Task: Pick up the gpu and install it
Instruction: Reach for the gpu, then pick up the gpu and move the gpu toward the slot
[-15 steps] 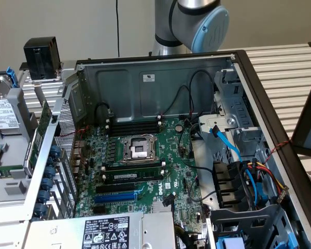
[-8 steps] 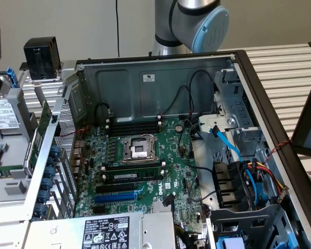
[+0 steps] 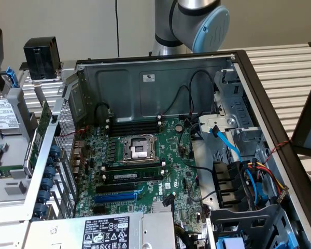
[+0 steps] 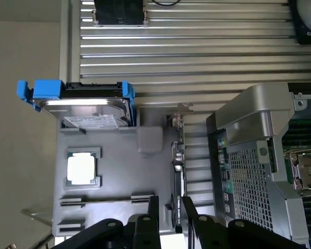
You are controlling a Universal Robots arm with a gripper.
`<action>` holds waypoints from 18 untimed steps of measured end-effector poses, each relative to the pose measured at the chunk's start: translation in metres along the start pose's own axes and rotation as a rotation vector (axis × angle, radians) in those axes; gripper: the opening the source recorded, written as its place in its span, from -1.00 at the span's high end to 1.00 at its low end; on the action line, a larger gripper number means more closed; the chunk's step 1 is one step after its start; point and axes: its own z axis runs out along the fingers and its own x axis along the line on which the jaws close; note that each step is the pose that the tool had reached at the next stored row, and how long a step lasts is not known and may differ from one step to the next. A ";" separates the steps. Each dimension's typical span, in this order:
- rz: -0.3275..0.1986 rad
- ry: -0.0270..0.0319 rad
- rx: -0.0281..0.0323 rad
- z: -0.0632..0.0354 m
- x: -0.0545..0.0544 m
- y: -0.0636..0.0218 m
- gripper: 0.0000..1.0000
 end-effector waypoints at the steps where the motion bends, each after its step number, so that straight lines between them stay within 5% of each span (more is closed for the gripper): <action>1: 0.000 0.0002 -0.0001 0.0000 0.000 0.0000 0.38; 12: 0.001 0.0036 0.0001 0.0001 0.000 -0.0001 0.38; 15: 0.001 0.0036 0.0004 0.0011 0.000 -0.0002 0.22; 18: 0.000 0.0034 0.0054 0.0051 0.000 -0.0007 0.22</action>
